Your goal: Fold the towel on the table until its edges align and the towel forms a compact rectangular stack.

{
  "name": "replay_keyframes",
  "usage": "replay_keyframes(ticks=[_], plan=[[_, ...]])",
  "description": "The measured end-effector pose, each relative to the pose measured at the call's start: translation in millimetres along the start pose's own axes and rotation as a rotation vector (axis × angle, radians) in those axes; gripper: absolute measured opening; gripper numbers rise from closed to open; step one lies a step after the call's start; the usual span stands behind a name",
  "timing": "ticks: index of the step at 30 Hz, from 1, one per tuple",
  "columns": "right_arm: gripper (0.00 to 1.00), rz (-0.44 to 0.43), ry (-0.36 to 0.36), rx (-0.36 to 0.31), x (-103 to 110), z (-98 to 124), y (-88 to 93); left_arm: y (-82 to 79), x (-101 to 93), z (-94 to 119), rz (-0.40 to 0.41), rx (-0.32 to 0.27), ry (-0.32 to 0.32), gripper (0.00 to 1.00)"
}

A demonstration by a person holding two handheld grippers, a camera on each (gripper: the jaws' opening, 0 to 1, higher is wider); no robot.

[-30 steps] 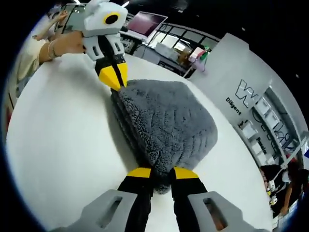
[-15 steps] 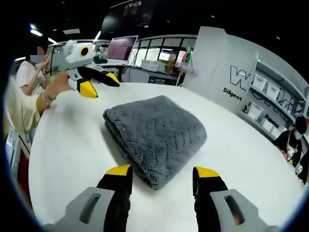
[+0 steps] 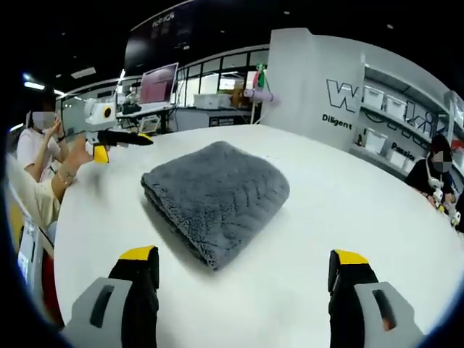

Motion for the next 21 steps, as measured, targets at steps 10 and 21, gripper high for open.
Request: replay_keyframes(ticks=[10, 21], plan=[[0.99, 0.0, 0.038, -0.01, -8.5, 8.4, 2.1, 36.0, 2.6, -1.9, -0.052, 0.137, -0.077, 0.99], [0.99, -0.002, 0.065, -0.041, -11.3, 20.9, -1.4, 34.7, 4.5, 7.9, -0.031, 0.13, -0.074, 0.99]])
Point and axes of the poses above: the point that each gripper's makers call its tool centre point, and the gripper's own axes: z roughly backward along the fingers, x roughly to its left, y roughly out of its underside, the point moved 2 cm from there along z, roughly backward along the fingers, and after that the axes turned 4 degrees about z, right-handed, at the moved point
